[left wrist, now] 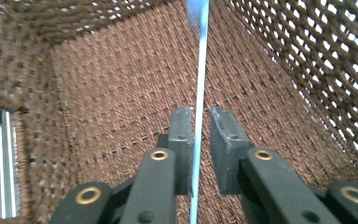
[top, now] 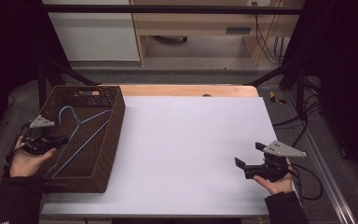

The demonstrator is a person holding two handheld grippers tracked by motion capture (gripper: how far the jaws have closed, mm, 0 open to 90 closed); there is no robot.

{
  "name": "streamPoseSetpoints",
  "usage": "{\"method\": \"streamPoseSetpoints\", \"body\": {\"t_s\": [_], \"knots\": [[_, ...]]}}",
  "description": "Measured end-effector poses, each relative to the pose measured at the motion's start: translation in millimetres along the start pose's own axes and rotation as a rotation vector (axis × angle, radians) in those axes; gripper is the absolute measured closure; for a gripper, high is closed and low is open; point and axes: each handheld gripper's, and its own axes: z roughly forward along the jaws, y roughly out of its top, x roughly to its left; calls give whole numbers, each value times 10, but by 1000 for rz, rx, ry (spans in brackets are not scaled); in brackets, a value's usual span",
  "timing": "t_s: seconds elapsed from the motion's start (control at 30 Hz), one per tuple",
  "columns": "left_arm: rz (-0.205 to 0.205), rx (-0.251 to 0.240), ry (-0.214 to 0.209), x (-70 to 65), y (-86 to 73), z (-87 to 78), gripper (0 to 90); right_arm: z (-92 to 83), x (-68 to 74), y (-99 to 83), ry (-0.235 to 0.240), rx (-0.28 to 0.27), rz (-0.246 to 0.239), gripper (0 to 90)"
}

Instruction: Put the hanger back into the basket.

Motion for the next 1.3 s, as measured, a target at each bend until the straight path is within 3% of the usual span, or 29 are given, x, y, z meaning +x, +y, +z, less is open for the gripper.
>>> {"method": "streamPoseSetpoints", "body": {"t_s": [0.1,0.13,0.17,0.33,0.4,0.47,0.5,0.63,0.87,1.0,1.1,1.3], "knots": [[-24,-71,-8,-53,-6,-110,655,-3,-2,1,1,-3,4,28],[-24,-71,-8,-53,-6,-110,637,-2,-3,1,-1,-3,2,28],[-34,-103,-15,-113,-6,-149,603,-4,-3,1,2,-2,3,28],[-47,-174,-20,-241,4,-216,483,-3,-8,-2,1,-3,1,28],[-51,-207,-39,-298,16,-264,426,-2,-10,-3,2,-3,1,28],[-66,-278,-58,-422,40,-319,393,-2,-8,-2,2,-5,5,28],[-66,-278,-58,-422,40,-319,382,-2,-8,-2,2,-5,5,28],[-58,-346,-102,-633,78,-369,317,-7,-8,-2,5,-10,8,28],[-12,-394,-176,-1020,141,-370,189,-17,-10,0,9,-17,13,28],[30,-396,-199,-1229,161,-320,157,-21,-13,1,10,-21,11,28],[40,-402,-237,-1406,157,-249,141,-27,-16,3,13,-24,14,27],[61,-401,-280,-1579,114,-133,119,-34,-24,-1,14,-26,16,27]]}}
